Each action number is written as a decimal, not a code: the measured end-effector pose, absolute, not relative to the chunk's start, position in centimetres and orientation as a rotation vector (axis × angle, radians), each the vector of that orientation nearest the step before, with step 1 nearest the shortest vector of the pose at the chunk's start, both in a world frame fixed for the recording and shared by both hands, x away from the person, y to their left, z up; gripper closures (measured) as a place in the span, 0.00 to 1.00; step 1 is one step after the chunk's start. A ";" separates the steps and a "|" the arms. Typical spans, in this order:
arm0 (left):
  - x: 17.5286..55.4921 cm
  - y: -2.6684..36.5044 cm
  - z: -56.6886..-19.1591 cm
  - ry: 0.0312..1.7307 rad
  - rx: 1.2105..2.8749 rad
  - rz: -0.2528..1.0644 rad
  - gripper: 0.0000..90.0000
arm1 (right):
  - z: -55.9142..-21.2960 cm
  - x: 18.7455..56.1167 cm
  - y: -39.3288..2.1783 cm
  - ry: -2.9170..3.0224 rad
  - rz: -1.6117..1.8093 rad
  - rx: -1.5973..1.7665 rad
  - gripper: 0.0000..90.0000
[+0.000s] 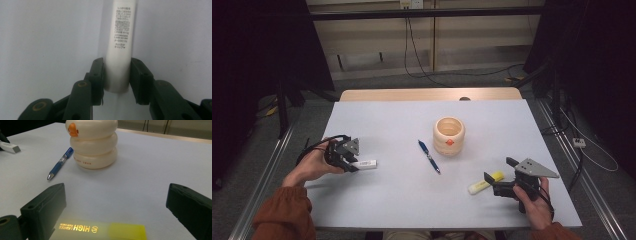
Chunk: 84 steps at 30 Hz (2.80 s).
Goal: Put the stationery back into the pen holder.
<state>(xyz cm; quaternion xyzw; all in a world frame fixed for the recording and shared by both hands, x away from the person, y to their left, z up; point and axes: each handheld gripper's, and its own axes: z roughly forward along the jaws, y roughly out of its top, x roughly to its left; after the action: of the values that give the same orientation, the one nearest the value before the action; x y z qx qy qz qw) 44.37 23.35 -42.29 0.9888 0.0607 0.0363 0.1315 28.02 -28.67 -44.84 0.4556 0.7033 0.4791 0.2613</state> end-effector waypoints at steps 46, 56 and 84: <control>39.1 24.7 -38.0 0.677 2.490 -0.003 0.75 | -44.9 28.1 -28.2 1.918 1.300 1.223 0.03; 36.7 21.3 -37.3 0.615 2.550 -0.004 0.75 | -44.4 28.1 -26.9 1.938 1.293 1.150 0.03; 34.5 13.1 -36.9 0.517 2.540 -0.084 0.75 | -42.7 27.8 -19.8 2.090 1.212 0.761 0.04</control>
<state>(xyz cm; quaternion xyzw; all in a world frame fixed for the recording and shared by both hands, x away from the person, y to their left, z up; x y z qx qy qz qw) 34.55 13.09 -36.92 0.9429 0.1919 -0.0313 0.2704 27.83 -19.85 -42.74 0.2865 0.7873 0.4564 0.2996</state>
